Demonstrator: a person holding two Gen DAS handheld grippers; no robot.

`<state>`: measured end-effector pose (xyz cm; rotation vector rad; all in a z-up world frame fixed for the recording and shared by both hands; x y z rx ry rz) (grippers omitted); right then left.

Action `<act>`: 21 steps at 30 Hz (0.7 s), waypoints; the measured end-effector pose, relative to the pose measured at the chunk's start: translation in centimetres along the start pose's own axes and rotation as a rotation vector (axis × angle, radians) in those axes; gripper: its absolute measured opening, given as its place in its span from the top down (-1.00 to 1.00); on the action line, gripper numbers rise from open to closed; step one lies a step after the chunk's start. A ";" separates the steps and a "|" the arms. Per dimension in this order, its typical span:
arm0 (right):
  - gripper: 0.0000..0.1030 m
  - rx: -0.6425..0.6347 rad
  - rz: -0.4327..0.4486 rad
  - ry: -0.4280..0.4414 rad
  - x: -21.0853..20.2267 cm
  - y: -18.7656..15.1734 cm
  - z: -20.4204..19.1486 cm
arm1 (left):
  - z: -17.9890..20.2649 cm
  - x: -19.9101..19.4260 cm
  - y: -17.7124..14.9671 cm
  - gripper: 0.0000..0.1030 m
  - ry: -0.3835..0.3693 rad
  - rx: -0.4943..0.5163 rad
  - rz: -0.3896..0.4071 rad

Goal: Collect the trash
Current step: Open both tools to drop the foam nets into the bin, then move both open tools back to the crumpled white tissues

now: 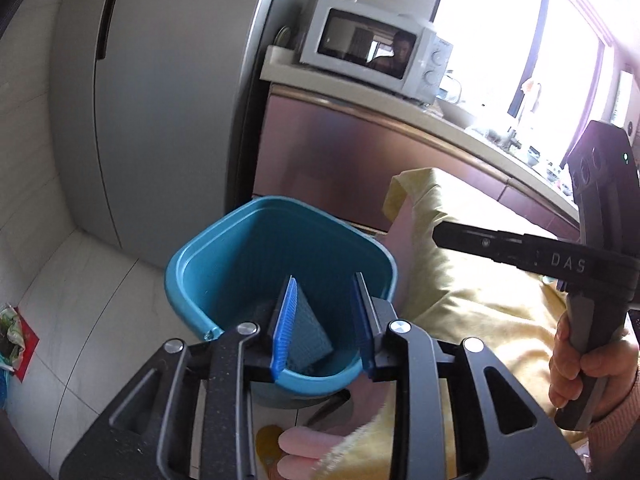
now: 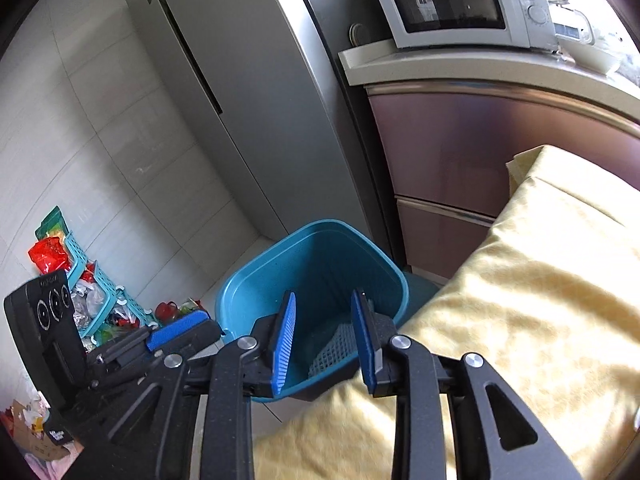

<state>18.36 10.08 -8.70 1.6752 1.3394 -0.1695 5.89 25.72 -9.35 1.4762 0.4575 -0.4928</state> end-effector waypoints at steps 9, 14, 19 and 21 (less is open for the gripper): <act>0.30 -0.035 0.127 -0.021 -8.2 -1.8 1.4 | 5.4 -2.5 2.9 0.33 -0.108 0.097 0.079; 0.24 -0.011 0.192 -0.071 -12.6 -3.3 3.6 | 9.9 -2.9 3.6 0.29 -0.195 0.169 0.101; 0.24 0.049 0.257 -0.157 -16.8 -5.3 7.1 | 14.9 -2.2 4.0 0.27 -0.288 0.225 0.096; 0.24 0.083 0.283 -0.192 -18.4 -6.2 8.7 | 17.0 -1.9 4.0 0.25 -0.333 0.246 0.087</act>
Point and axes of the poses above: each gripper's, at about its wrist camera, not at the fingertips, and x roughly the way its jaws point, z to its right, y to its top, the point moved 2 cm from there along x, roughly the way its jaws point, and after that the axes turned 15 degrees about x, right-handed, at the moved point
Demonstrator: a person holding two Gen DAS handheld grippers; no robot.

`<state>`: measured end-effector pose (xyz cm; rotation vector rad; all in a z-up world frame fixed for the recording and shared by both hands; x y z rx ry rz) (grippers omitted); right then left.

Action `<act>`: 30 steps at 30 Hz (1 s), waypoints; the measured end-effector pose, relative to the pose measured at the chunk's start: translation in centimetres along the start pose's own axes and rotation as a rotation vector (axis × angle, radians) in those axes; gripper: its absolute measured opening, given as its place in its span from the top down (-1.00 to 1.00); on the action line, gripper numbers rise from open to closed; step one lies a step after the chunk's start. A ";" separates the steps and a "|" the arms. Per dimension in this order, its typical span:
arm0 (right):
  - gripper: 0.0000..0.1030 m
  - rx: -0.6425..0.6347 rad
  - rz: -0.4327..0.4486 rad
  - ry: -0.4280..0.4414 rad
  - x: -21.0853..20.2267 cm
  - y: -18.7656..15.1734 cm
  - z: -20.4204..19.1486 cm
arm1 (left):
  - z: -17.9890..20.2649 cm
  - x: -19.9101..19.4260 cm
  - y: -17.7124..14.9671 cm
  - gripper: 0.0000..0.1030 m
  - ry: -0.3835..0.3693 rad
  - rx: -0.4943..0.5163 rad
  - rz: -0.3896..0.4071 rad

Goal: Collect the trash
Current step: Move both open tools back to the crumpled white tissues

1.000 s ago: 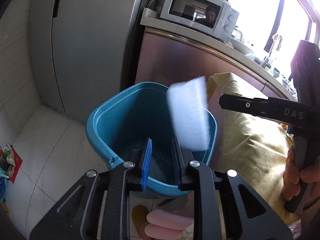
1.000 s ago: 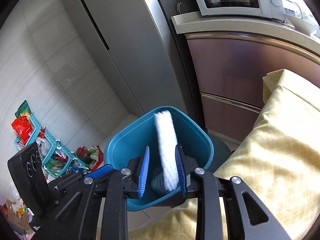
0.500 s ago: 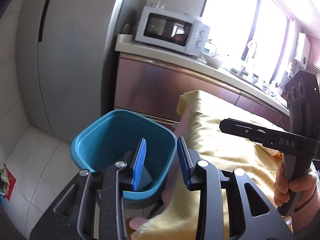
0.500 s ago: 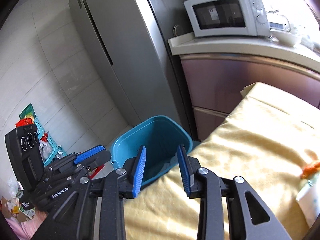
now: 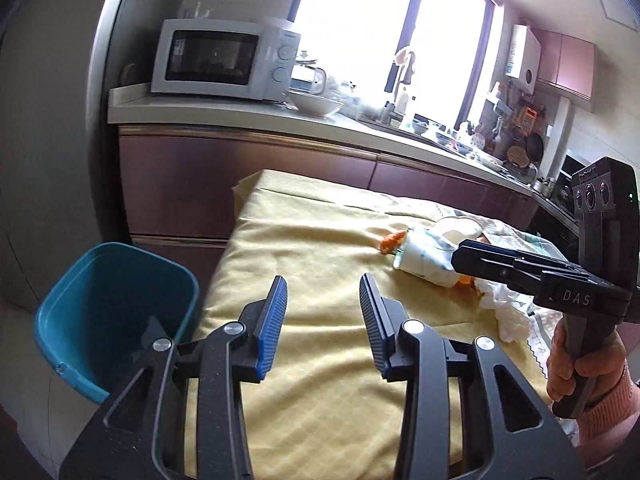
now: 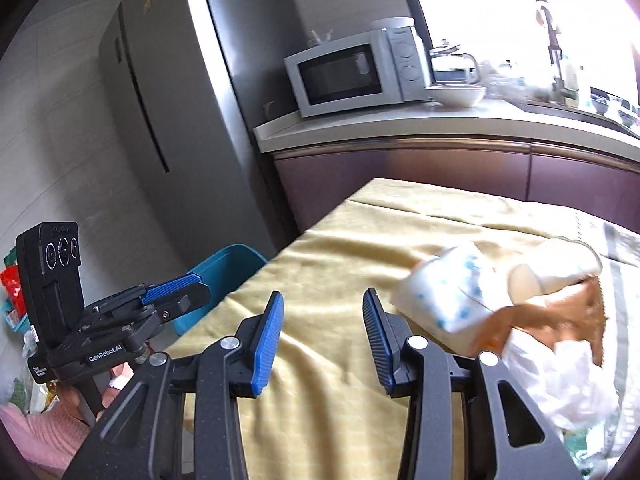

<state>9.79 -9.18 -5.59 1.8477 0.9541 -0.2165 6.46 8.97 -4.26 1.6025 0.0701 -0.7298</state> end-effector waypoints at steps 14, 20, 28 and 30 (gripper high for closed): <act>0.04 0.202 0.117 -0.261 -6.9 -0.3 12.7 | 13.3 5.6 0.3 0.19 -0.293 0.160 -0.059; -0.22 0.152 0.079 -0.262 -5.6 -0.5 12.8 | 15.6 6.6 0.2 0.17 -0.337 0.176 -0.085; 0.33 0.121 0.028 -0.266 -4.1 -0.6 12.8 | 16.2 7.0 0.3 0.15 -0.344 0.183 -0.102; 0.47 0.128 0.015 -0.259 -4.1 -0.7 13.1 | 16.2 7.1 0.3 0.15 -0.346 0.186 -0.106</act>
Point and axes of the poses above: each gripper's, at about its wrist camera, not at the fingertips, and x roughly the way its jaws point, z to its right, y to its top, the point moved 2 cm from there along x, roughly the way its jaws point, and after that the axes turned 15 degrees about x, right-handed, at the moved point
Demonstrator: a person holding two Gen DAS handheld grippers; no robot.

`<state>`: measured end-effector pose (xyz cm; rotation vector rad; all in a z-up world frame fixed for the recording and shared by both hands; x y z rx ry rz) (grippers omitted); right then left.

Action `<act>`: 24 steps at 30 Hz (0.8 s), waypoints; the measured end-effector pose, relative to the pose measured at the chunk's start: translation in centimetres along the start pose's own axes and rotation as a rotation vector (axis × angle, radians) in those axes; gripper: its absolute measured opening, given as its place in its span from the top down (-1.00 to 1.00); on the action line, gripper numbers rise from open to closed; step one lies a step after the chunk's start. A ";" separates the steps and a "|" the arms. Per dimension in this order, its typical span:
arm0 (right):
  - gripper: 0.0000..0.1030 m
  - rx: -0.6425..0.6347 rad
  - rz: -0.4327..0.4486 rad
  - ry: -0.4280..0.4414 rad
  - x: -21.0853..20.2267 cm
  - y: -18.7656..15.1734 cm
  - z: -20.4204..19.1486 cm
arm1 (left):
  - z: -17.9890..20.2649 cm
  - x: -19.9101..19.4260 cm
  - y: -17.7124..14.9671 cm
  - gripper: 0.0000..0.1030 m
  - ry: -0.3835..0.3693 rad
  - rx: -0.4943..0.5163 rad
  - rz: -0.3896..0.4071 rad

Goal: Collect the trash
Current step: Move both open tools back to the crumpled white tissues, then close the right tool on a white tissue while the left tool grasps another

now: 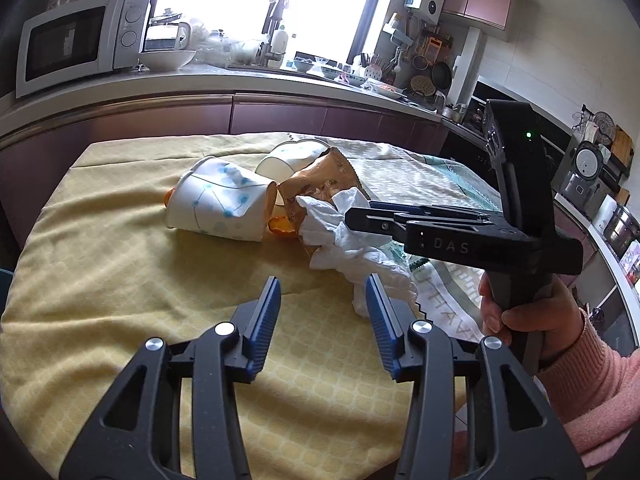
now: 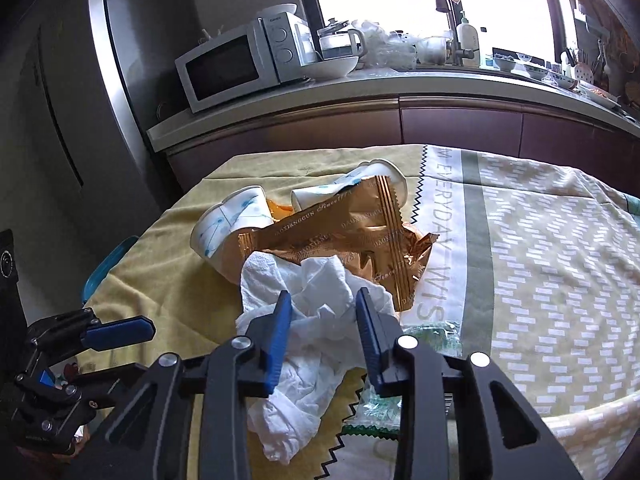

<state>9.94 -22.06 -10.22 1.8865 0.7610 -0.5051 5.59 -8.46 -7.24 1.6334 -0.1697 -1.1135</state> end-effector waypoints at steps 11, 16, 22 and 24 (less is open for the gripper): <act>0.89 0.063 0.064 0.112 -3.3 0.7 0.7 | 1.8 1.2 0.8 0.07 -0.066 0.041 -0.022; 0.89 0.106 0.111 0.160 -5.3 1.6 1.3 | 2.8 2.9 1.4 -0.01 -0.101 0.044 -0.044; 0.89 0.123 0.141 0.173 -6.3 1.9 1.7 | 3.1 5.9 1.6 -0.02 -0.132 0.012 -0.110; 0.89 0.132 0.143 0.176 -6.3 1.9 1.9 | 3.2 6.7 1.5 0.02 -0.143 0.000 -0.131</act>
Point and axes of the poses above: each gripper's, at about its wrist camera, not at the fingertips, and x roughly the way its jaws point, z to its right, y to its top, the point moved 2 cm from there along x, roughly the way its jaws point, and after that the axes turned 15 degrees about x, right-handed, at the moved point
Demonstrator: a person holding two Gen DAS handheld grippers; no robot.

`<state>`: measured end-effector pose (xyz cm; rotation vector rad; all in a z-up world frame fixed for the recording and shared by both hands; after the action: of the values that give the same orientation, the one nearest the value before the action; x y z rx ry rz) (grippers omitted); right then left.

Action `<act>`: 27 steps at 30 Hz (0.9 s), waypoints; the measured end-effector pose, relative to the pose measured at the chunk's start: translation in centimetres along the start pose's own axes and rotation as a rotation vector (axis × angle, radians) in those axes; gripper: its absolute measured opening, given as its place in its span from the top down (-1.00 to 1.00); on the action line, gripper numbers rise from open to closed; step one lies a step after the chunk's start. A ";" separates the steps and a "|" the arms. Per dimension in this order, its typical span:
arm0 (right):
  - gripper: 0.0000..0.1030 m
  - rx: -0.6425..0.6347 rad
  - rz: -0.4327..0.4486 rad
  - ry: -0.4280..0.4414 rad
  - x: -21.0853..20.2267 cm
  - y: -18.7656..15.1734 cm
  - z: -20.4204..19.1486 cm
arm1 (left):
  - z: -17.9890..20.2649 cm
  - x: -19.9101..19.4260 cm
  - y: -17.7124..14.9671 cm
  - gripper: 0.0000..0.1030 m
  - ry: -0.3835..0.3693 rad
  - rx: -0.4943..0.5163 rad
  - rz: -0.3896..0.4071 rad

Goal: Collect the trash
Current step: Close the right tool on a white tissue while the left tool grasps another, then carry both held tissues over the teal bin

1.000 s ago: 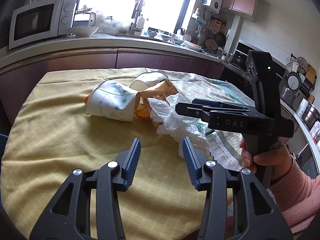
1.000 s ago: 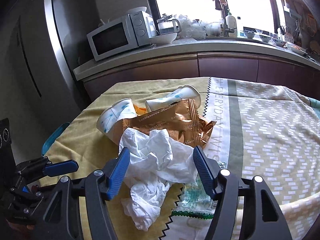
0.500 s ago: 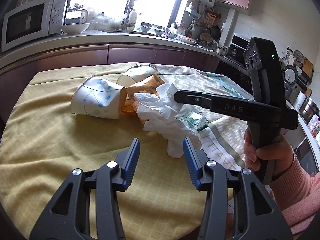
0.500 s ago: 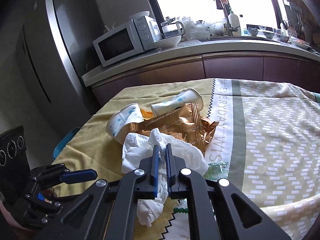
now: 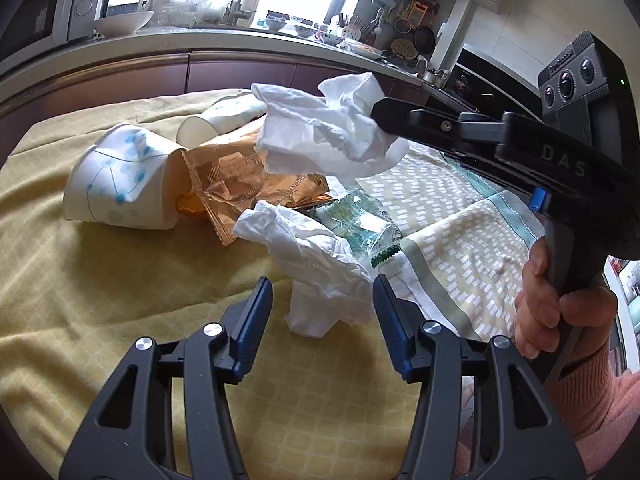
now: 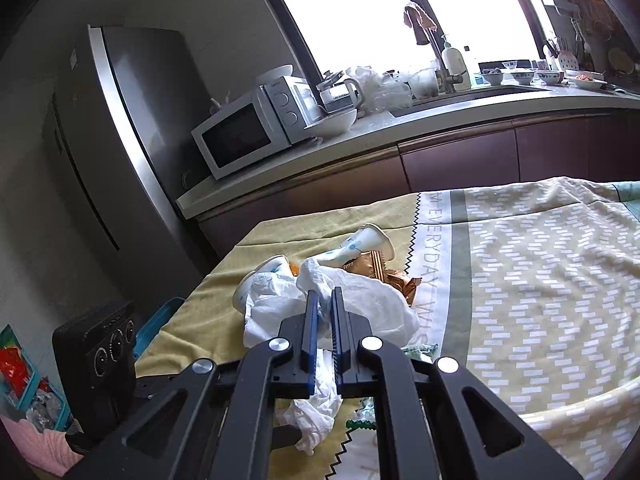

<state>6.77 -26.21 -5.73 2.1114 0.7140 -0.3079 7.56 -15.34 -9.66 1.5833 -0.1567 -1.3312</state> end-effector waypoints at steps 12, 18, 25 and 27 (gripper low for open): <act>0.89 0.048 -0.012 0.023 0.1 -0.2 1.4 | -0.7 1.0 -0.6 0.96 -0.069 -0.089 -0.023; 0.89 0.049 -0.014 0.035 0.2 -0.2 1.1 | -1.0 -1.0 -0.6 0.97 -0.044 -0.086 0.020; 0.89 0.056 -0.018 0.063 0.3 -0.1 0.5 | -1.6 -4.2 -1.0 0.97 -0.012 -0.075 0.067; 0.89 0.053 -0.018 0.069 0.4 -0.1 0.2 | -1.8 -5.2 -1.3 0.97 -0.008 -0.074 0.077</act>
<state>7.02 -26.23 -6.11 2.1751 0.7736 -0.2673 6.41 -10.26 -7.39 1.4948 -0.1699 -1.2699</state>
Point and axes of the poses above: each gripper's, at about its wrist camera, not at the fingertips, and x roughly the way its jaws point, z to its right, y to its top, the point moved 2 cm from there along x, roughly the way its jaws point, and after that the axes turned 15 degrees about x, right-handed, at the moved point
